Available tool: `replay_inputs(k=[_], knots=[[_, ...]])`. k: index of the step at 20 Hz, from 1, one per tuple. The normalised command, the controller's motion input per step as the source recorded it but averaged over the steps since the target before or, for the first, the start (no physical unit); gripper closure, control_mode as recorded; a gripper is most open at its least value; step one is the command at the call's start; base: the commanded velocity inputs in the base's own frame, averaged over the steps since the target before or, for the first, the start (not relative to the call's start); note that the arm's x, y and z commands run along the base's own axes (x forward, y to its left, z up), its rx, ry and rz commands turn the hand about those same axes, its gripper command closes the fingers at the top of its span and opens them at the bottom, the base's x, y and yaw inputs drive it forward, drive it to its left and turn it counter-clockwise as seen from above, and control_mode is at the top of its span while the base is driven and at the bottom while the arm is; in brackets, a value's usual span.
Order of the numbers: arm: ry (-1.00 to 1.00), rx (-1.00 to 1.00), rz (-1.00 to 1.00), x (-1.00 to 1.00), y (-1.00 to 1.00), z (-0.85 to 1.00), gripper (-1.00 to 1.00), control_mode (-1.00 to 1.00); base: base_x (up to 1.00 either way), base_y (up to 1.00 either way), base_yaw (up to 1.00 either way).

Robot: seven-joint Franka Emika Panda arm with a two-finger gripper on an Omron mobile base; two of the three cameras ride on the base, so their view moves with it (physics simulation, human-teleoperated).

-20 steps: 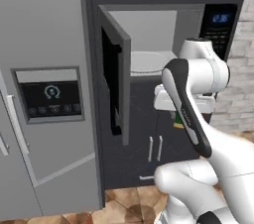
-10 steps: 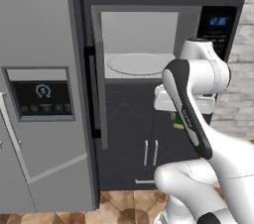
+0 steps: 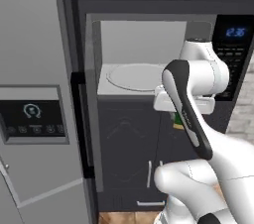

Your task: Place the sponge inside the microwave to prepare for sanitizing.

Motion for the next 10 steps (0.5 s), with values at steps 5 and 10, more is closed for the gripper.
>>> replay_inputs(k=[5, 10], knots=[[0.0, 0.0, 0.0, 0.0, 0.0, 0.0, 1.0, 1.0, 0.59, 0.0, -0.09], [0.0, 0.0, 0.0, 0.0, 0.0, 0.0, 1.0, 1.0, 0.48, 0.18, -0.16]])
